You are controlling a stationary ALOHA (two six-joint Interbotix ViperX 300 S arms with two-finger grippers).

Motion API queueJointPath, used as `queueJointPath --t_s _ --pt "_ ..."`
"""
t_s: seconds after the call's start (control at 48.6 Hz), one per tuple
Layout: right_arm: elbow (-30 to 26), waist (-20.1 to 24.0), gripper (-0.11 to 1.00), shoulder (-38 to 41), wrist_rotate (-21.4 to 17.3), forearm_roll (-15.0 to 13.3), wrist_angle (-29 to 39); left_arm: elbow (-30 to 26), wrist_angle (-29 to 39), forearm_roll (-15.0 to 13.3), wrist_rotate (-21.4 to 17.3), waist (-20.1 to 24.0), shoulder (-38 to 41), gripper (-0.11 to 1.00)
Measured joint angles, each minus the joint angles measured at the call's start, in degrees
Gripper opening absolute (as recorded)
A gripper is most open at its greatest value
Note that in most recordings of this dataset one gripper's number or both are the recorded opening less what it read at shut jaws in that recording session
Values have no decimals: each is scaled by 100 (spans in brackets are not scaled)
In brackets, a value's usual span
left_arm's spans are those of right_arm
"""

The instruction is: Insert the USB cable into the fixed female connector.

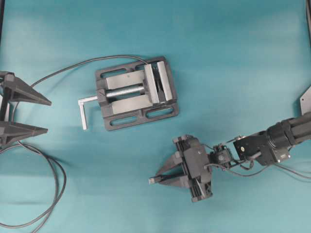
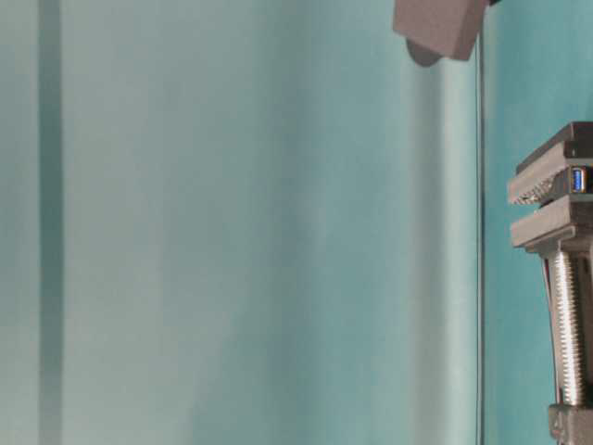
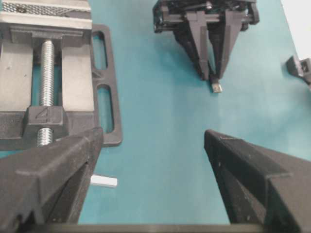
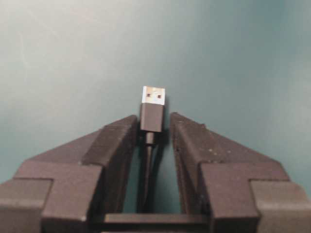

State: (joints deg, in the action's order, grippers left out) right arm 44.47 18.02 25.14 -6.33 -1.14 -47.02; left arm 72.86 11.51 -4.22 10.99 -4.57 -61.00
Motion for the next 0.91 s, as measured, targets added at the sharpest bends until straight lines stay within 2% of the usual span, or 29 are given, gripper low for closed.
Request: queueJointPath --t_s 0.412,0.494,0.638,0.761,0.905 --pt "-158 97 35 255 -9 9 -79 0 9 0 0 0 18 99" --pt "-167 97 32 255 -9 9 -79 9 0 0 0 0 26 99" --pt "-185 114 21 264 -18 9 -79 26 0 0 0 0 26 99" --pt "-193 114 21 264 -18 18 -79 26 0 0 0 0 26 99" --pt "-202 141 21 264 -18 158 -79 35 0 0 0 -9 26 99"
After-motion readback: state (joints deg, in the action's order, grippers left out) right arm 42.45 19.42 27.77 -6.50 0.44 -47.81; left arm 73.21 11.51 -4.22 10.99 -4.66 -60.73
